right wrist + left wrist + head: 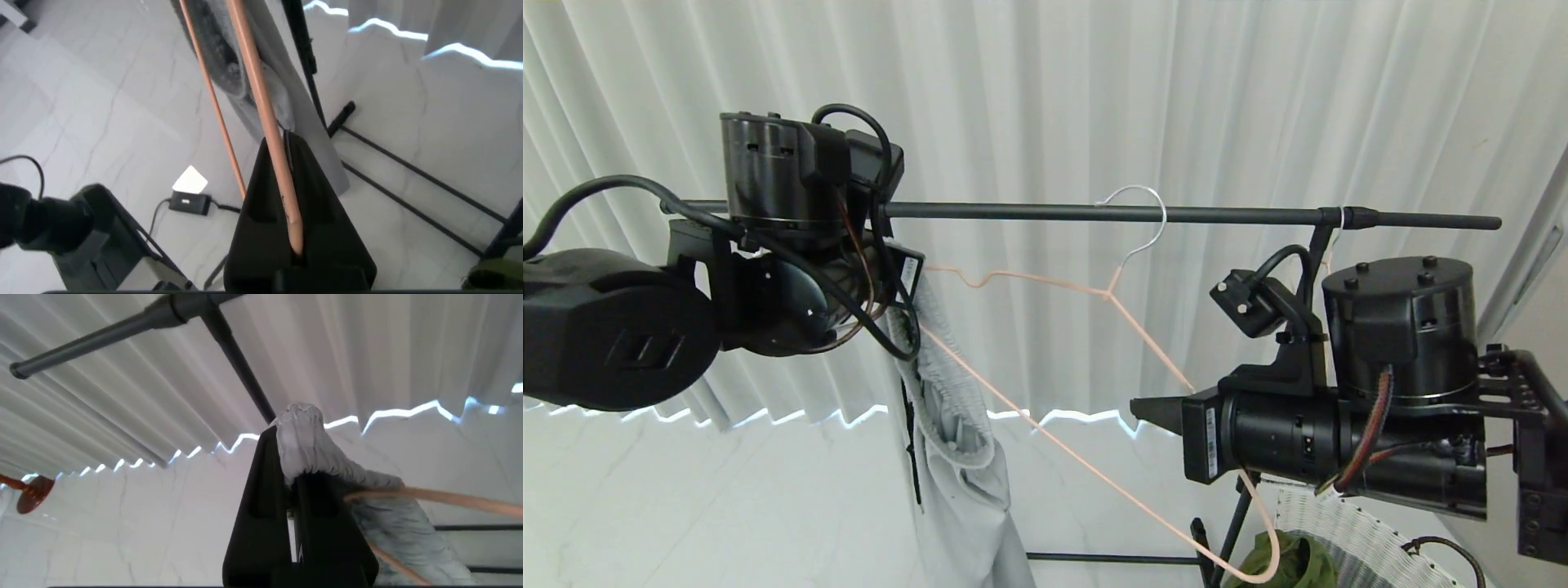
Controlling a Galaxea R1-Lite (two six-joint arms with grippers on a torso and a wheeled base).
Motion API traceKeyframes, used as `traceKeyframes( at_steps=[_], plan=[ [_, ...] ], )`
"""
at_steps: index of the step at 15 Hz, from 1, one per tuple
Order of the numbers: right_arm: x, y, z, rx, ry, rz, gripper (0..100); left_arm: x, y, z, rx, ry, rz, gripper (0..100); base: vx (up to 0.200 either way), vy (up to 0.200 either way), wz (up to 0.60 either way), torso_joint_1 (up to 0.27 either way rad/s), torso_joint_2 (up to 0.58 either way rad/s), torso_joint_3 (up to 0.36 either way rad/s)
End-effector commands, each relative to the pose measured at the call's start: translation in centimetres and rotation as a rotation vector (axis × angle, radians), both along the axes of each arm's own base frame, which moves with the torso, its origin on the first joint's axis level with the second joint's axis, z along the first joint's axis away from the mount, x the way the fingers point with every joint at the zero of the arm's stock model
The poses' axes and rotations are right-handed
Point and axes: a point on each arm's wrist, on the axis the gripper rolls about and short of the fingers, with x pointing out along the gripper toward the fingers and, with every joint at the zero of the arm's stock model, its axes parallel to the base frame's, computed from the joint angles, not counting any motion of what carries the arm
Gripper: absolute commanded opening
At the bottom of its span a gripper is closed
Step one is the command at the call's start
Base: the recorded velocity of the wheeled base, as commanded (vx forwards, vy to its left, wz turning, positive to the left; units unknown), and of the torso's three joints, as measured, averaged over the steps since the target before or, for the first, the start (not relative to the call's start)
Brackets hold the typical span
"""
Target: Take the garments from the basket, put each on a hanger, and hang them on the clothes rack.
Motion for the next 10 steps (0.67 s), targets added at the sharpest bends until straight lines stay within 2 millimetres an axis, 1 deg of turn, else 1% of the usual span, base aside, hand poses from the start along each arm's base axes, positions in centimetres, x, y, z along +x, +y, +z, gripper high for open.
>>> traceKeyframes(
  at_steps=[1,3,6,10],
  plan=[
    [0.8,0.5,0.9,0.026,-0.021,-0.011,0,0.3,-0.6,0.9,-0.008,-0.033,0.008,0,0.0,0.0,0.0,0.0,0.0,0.0],
    [1.3,0.9,1.3,0.036,-0.029,-0.014,0,0.2,-1.2,1.2,-0.01,-0.043,-0.002,0,0.0,0.0,0.0,0.0,0.0,0.0],
    [1.2,1.6,0.7,0.025,-0.019,0.003,0,0.0,-1.7,1.3,-0.012,-0.047,-0.016,0,0.0,0.0,0.0,0.0,0.0,0.0],
    [0.9,3.6,0.4,0.023,-0.018,0.048,0,0.3,-2.2,1.6,-0.021,-0.057,-0.024,0,0.0,0.0,0.0,0.0,0.0,0.0]
  ],
)
